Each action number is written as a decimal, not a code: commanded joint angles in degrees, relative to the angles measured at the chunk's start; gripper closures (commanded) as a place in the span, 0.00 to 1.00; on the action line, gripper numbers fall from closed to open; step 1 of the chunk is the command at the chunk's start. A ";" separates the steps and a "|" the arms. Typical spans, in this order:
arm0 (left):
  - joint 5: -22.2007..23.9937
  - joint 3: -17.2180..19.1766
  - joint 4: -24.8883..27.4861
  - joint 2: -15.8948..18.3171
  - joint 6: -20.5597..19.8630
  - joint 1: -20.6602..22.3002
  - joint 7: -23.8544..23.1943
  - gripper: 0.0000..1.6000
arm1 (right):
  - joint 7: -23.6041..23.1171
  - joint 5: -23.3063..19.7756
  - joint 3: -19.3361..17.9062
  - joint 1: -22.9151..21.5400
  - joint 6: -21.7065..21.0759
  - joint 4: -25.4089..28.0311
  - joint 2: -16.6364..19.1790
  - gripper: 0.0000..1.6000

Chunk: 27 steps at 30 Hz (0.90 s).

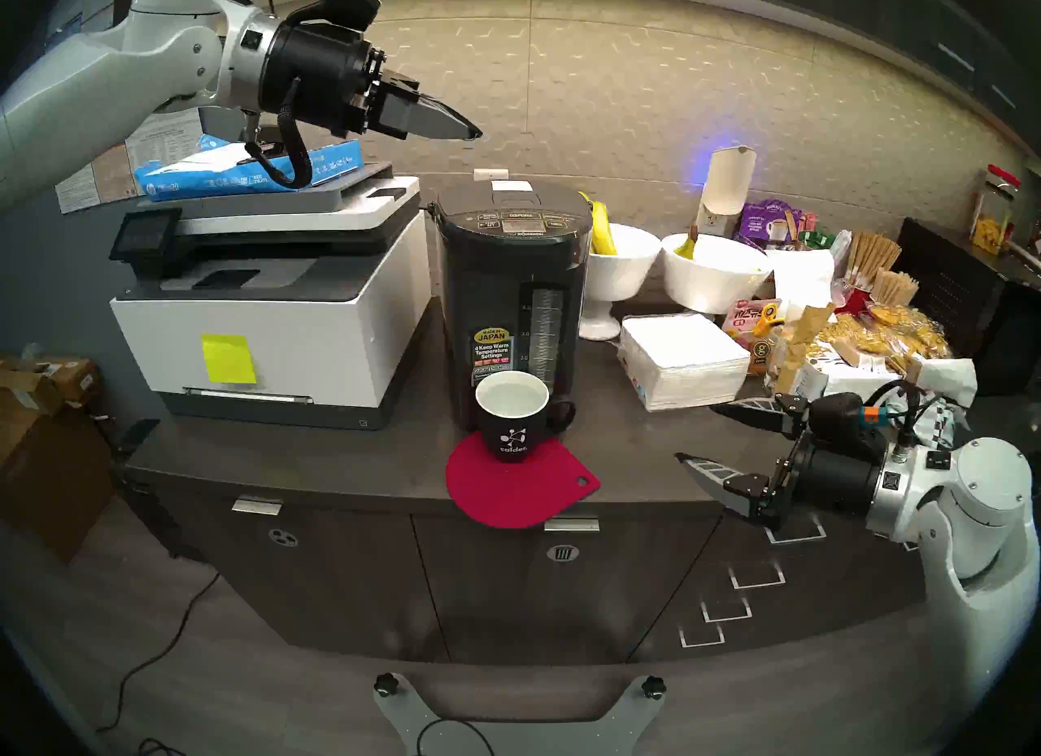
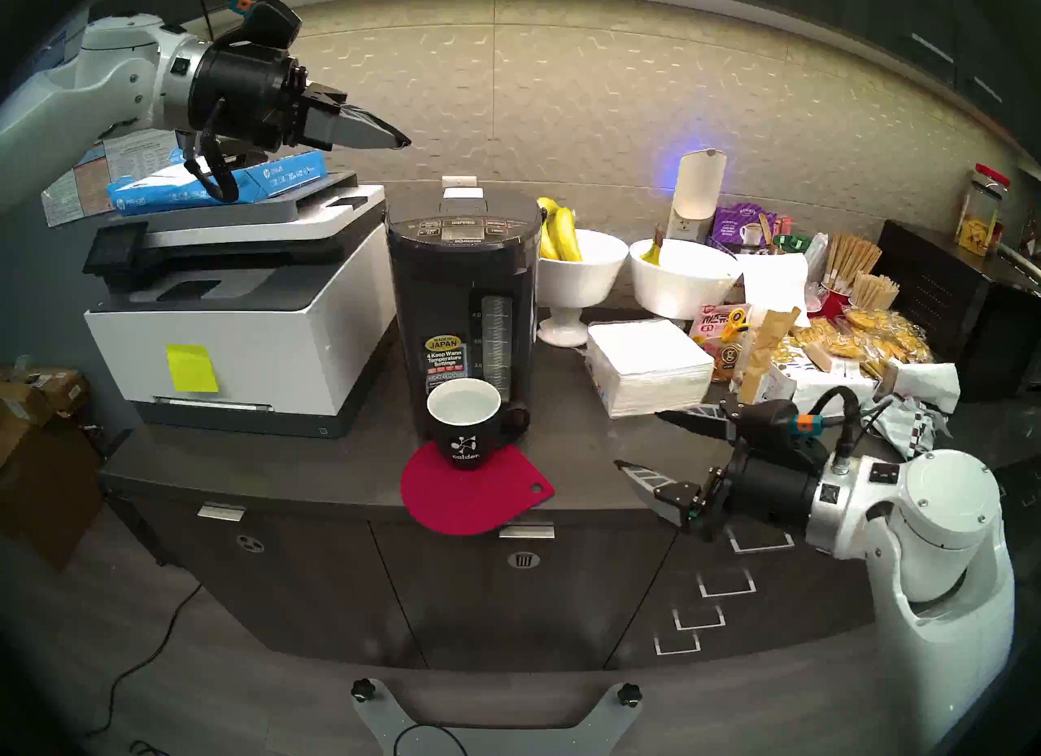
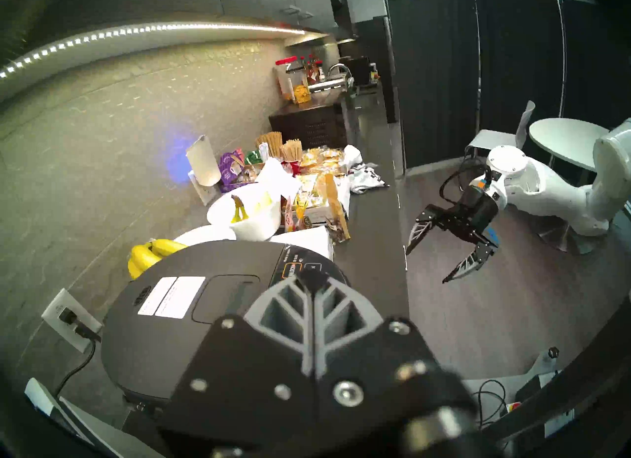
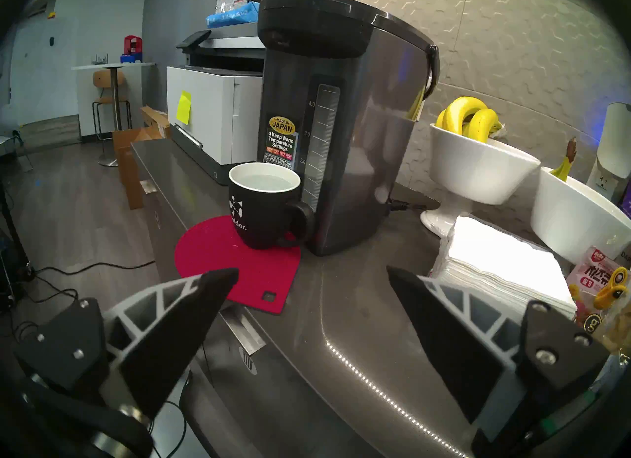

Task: Press the water dispenser button and fill the cup

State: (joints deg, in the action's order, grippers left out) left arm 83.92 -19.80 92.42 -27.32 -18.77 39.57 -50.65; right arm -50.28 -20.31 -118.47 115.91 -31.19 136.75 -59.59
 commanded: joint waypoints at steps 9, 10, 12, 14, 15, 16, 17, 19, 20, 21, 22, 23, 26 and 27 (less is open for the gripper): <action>3.85 -2.67 8.84 12.60 6.26 1.98 7.88 1.00 | -0.03 -0.03 0.01 -0.12 0.05 0.65 0.05 0.00; 3.94 -2.81 9.17 12.95 6.51 2.18 8.28 1.00 | -0.03 -0.03 0.01 -0.12 0.04 0.66 0.05 0.00; 3.82 -2.25 10.34 14.44 6.61 2.12 9.37 1.00 | -0.02 -0.03 0.01 -0.11 0.04 0.66 0.05 0.00; 3.83 -2.11 10.72 14.77 6.58 2.48 10.00 1.00 | -0.02 -0.03 0.00 -0.11 0.03 0.67 0.05 0.00; 3.66 -2.09 10.89 14.90 6.41 2.62 10.23 1.00 | -0.02 -0.03 0.00 -0.11 0.03 0.68 0.05 0.00; 3.67 -2.06 11.00 14.99 6.34 2.68 10.48 1.00 | -0.02 -0.02 0.00 -0.11 0.03 0.68 0.04 0.00; 3.51 -2.01 10.90 14.91 6.02 2.84 10.53 1.00 | -0.01 -0.02 0.00 -0.10 0.02 0.69 0.04 0.00; 3.49 -1.91 10.59 14.84 5.61 3.03 10.75 1.00 | -0.01 -0.02 0.00 -0.10 0.02 0.69 0.04 0.00; 3.40 -1.89 10.33 14.80 5.45 3.08 10.75 1.00 | -0.01 -0.02 0.00 -0.10 0.02 0.69 0.04 0.00; 3.38 -1.88 10.05 14.79 5.22 3.15 10.78 1.00 | -0.01 -0.02 0.00 -0.10 0.02 0.69 0.04 0.00; 3.31 -1.87 9.90 14.81 4.99 3.27 10.84 1.00 | -0.01 -0.02 0.00 -0.10 0.02 0.70 0.04 0.00; 3.31 -1.84 9.73 14.89 4.88 3.33 10.83 1.00 | -0.01 -0.02 0.00 -0.10 0.02 0.70 0.04 0.00; 3.26 -1.82 9.59 15.10 4.74 3.45 11.00 1.00 | 0.00 -0.02 0.00 -0.10 0.01 0.70 0.04 0.00; 3.31 -1.82 9.65 15.16 4.77 3.45 11.17 1.00 | 0.00 -0.02 0.00 -0.10 0.01 0.70 0.04 0.00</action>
State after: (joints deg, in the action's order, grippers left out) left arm 87.15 -22.88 102.76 -12.88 -13.50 41.43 -39.93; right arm -50.28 -20.31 -118.47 115.91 -31.19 136.75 -59.59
